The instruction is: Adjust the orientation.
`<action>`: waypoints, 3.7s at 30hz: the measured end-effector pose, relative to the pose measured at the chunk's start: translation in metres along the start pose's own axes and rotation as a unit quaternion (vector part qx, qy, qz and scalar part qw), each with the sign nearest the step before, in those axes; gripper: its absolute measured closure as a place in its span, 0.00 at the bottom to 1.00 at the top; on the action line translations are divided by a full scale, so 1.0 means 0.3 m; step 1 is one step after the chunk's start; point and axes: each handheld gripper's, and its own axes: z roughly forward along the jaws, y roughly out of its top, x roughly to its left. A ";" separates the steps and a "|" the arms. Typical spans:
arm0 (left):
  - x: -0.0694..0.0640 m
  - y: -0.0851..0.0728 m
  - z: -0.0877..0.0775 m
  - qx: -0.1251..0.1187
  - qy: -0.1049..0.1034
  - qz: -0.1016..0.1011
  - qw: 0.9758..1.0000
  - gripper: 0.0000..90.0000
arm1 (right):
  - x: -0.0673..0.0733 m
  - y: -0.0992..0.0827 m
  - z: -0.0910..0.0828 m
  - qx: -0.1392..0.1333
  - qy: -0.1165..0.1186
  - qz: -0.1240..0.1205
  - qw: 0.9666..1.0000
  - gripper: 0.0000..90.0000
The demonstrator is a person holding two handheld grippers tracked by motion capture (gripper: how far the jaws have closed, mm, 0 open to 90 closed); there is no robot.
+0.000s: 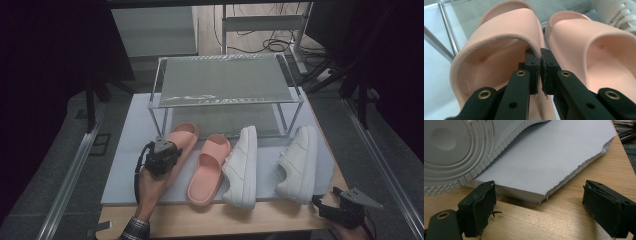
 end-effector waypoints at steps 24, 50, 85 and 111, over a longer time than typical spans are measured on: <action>-0.025 0.105 0.197 -0.007 0.067 -0.046 0.997 0.94 | -0.001 -0.001 0.000 -0.001 0.002 0.002 1.000 0.13; 0.004 0.046 0.093 -0.020 0.012 -0.045 0.999 0.96 | -0.001 -0.001 -0.001 0.000 0.002 0.000 1.000 0.13; -0.006 -0.271 -0.069 0.013 -0.008 -0.036 0.999 1.00 | 0.001 0.000 0.000 0.000 -0.001 -0.001 1.000 0.13; -0.036 -0.190 0.040 0.002 0.017 -0.022 1.000 1.00 | 0.001 -0.001 0.000 -0.001 0.000 -0.001 1.000 0.13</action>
